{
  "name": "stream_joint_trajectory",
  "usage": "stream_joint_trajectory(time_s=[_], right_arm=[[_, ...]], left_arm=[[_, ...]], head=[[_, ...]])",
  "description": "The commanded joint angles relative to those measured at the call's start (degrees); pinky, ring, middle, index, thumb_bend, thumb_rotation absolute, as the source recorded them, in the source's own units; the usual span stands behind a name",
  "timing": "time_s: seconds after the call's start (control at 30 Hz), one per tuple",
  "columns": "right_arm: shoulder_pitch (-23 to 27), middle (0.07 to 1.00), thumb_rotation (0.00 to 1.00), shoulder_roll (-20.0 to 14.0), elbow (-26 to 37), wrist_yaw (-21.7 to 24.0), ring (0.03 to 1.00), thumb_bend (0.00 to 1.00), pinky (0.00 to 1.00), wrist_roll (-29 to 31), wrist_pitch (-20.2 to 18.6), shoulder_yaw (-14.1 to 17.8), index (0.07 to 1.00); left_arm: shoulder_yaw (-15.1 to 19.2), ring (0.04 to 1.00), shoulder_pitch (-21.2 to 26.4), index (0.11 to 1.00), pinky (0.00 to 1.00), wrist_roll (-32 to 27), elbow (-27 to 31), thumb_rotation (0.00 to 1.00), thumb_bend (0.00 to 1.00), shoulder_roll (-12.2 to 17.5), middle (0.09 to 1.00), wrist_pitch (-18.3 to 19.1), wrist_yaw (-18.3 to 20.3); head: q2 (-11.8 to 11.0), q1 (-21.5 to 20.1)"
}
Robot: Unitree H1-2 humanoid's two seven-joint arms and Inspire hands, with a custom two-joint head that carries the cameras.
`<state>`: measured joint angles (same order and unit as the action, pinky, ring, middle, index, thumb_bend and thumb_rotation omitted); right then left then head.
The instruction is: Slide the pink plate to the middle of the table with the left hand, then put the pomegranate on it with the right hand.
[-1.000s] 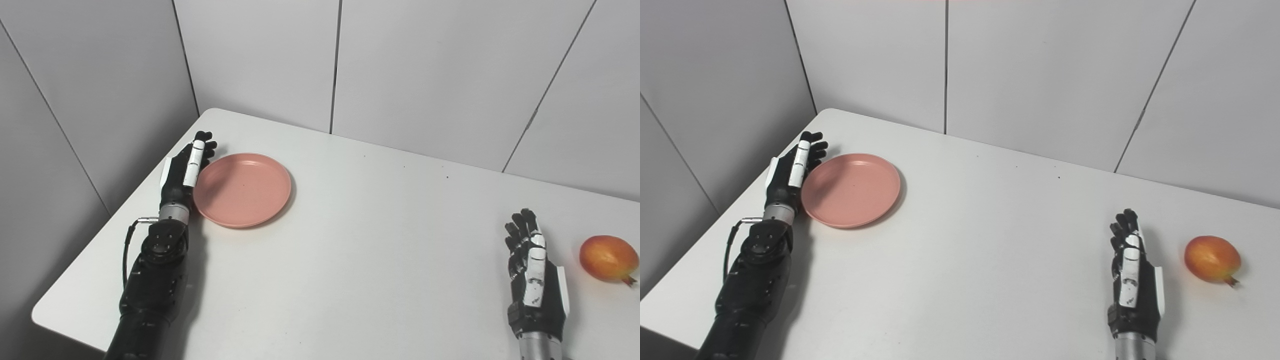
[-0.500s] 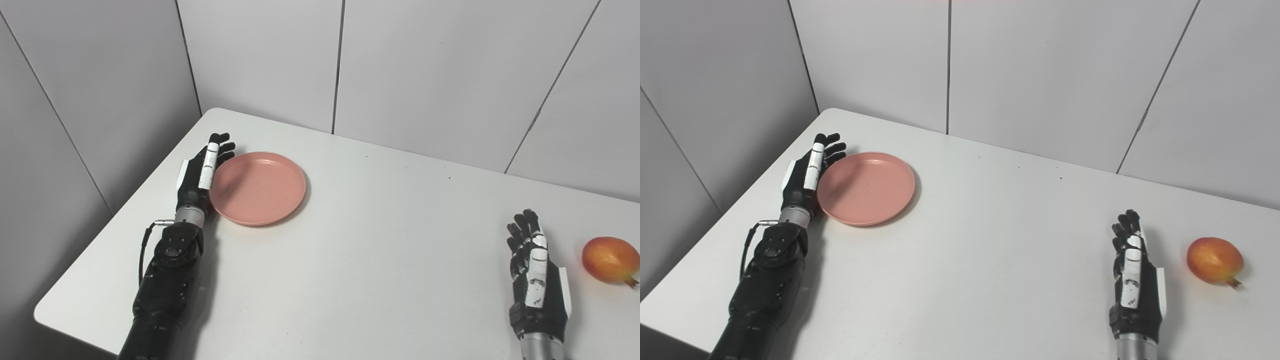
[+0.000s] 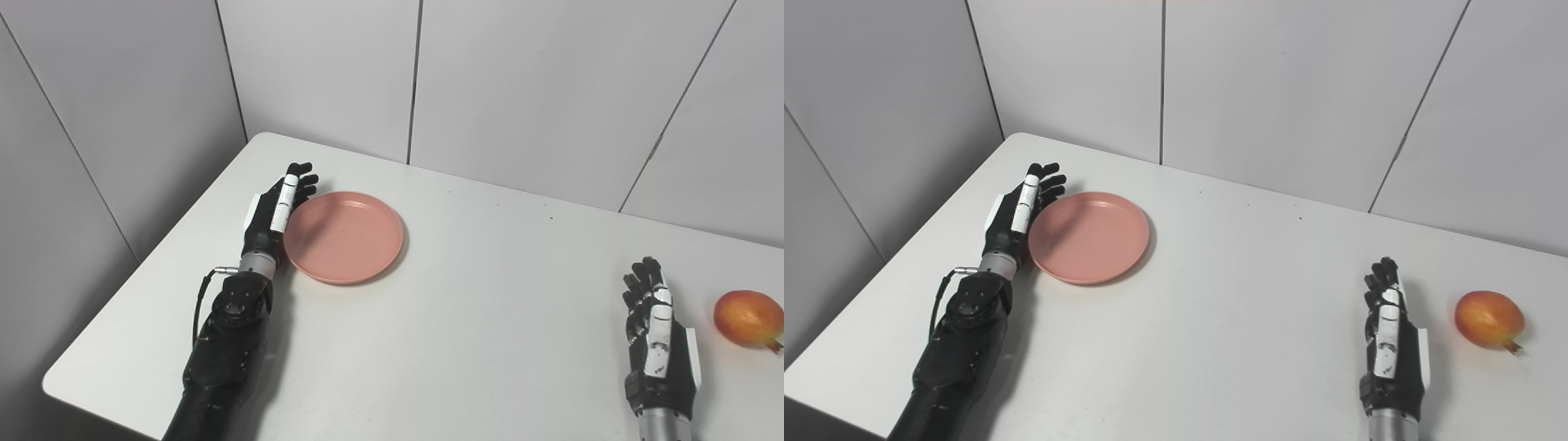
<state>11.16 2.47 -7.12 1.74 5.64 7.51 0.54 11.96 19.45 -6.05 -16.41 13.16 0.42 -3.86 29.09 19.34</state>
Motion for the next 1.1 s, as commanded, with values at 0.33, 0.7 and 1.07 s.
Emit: stream_joint_trajectory(time_s=[0.33, 0.7, 1.07], right_arm=[[0.59, 0.95, 0.99, 0.14, -0.15, -0.11, 0.951, 0.54, 0.99, -0.48, 1.7, -0.05, 0.947], [1.07, 0.949, 0.99, 0.2, -0.78, 0.11, 0.952, 0.56, 0.99, -0.24, 1.64, 0.01, 0.947], [1.22, 0.95, 0.96, 0.54, -0.59, -0.42, 0.95, 0.58, 0.99, 0.17, 0.95, 0.53, 0.947]], left_arm=[[-3.3, 0.871, 2.33, 0.847, 0.93, 3.19, 3.34, 1.0, 0.69, -2.63, 0.867, -1.7, -0.56], [-6.16, 0.881, 2.73, 0.873, 0.92, 8.6, 4.71, 1.0, 0.7, -5.66, 0.88, 0.18, -2.86], [-9.46, 0.889, 2.49, 0.871, 0.92, 10.89, 5.88, 1.0, 0.67, -7.18, 0.881, 2.39, -1.93]], head=[[0.13, -0.53], [0.83, -1.47], [1.94, -2.83]])
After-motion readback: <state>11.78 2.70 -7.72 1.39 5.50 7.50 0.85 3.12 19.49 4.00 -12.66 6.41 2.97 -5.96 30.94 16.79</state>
